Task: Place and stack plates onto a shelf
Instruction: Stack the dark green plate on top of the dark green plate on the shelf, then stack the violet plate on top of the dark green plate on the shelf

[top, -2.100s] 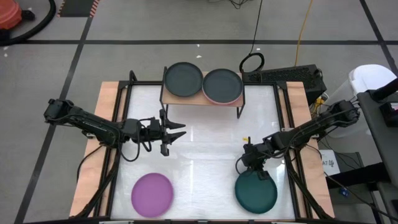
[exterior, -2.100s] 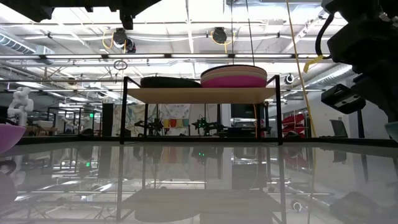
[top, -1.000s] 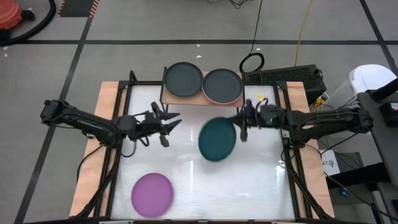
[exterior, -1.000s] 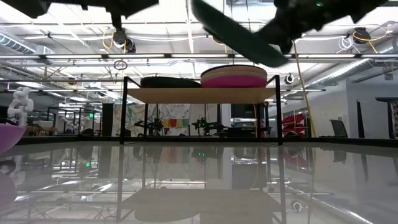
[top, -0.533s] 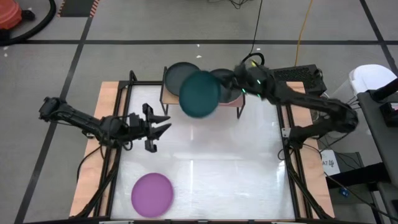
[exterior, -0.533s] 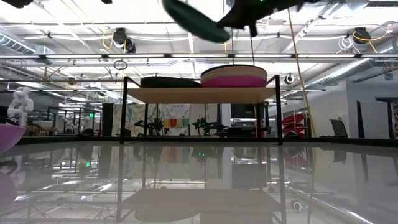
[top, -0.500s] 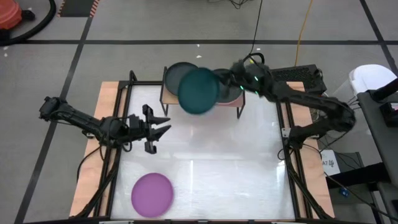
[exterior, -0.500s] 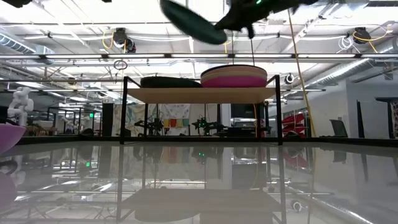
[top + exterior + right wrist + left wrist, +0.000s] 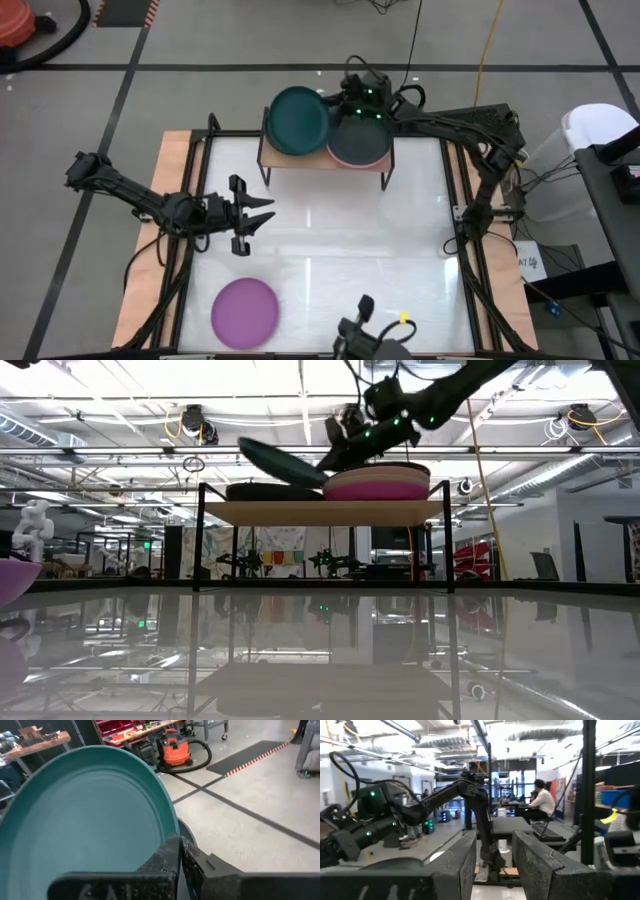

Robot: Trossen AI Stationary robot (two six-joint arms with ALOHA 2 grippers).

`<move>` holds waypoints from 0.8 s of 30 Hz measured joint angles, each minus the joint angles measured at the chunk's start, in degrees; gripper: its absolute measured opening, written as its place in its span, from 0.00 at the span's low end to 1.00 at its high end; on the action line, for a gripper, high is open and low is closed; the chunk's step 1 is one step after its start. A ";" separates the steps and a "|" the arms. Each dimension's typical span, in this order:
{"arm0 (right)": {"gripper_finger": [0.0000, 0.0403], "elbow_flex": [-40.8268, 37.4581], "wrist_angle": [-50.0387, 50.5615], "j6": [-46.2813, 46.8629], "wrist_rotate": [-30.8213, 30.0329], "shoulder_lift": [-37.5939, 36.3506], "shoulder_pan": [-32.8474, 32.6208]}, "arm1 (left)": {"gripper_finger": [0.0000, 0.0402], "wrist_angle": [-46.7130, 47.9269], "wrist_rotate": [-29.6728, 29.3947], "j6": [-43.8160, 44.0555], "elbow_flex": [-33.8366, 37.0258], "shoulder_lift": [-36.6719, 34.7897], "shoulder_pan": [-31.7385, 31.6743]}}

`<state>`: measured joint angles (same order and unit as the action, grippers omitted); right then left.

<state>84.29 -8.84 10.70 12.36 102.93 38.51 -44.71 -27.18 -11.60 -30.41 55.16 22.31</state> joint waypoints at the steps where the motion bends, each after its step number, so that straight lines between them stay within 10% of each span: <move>1: 0.00 -0.02 -1.13 0.64 0.01 0.85 0.17 | 0.33 0.00 -0.59 0.00 0.00 0.16 0.00; 15: 0.21 -0.02 -2.69 -0.95 1.93 -1.32 0.88 | 0.33 0.29 -2.95 0.05 0.00 0.89 -0.15; 24: 0.32 0.00 10.59 -1.65 19.88 -14.12 -0.77 | 0.33 9.91 -7.60 0.80 -4.48 5.60 0.69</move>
<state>84.29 1.75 9.05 32.23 88.81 37.73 -34.80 -34.78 -10.79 -34.89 60.76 23.00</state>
